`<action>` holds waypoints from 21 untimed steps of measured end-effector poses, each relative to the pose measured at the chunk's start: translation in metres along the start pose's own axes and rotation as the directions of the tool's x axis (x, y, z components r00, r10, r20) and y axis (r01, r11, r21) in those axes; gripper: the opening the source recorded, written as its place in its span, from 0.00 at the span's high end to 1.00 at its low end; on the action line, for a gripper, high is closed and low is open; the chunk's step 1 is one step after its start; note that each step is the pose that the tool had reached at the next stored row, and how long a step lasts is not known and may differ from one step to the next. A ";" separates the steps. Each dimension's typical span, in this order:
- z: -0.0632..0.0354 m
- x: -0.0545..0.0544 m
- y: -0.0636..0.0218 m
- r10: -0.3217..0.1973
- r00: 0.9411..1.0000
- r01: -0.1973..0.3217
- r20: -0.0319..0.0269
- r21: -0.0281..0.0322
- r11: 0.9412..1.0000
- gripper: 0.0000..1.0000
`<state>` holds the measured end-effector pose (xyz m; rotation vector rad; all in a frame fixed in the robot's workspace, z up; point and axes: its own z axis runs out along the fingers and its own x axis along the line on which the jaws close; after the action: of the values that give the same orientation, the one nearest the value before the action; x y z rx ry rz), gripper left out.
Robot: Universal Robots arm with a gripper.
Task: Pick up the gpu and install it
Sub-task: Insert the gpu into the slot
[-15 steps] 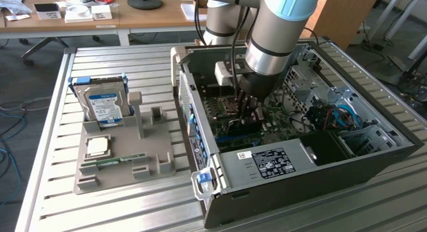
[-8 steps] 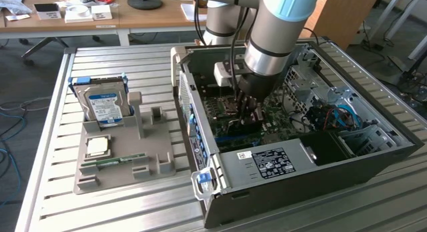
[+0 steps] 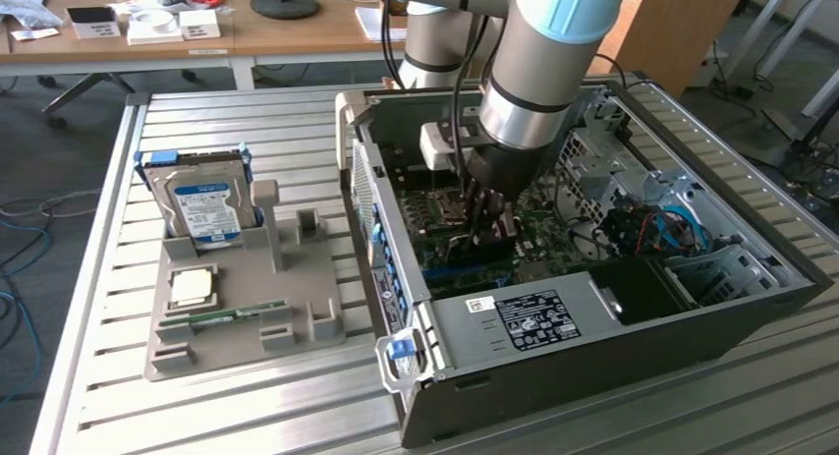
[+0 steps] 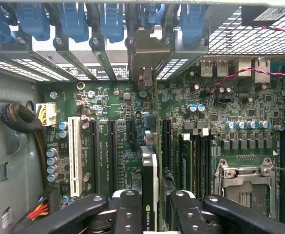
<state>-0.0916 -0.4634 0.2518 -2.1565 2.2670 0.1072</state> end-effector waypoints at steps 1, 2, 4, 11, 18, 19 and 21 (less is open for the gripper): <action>0.0005 0.000 -0.0001 0.000 1.000 0.000 0.000 0.000 1.000 0.73; 0.0008 0.000 -0.0001 0.000 1.000 0.000 0.000 0.000 1.000 0.73; 0.0011 0.000 -0.0001 0.000 1.000 0.000 0.000 0.000 1.000 0.73; 0.0013 0.000 0.0001 0.000 1.000 0.000 0.001 0.000 1.000 0.73; 0.0015 0.000 0.0013 0.000 1.000 0.000 0.005 0.002 1.000 0.73; 0.0015 0.000 0.0015 0.000 1.000 0.000 0.005 0.002 1.000 0.73; 0.0016 0.001 0.0017 0.000 1.000 0.000 0.006 0.002 1.000 0.73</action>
<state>-0.0934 -0.4642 0.2502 -2.1528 2.2627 0.1105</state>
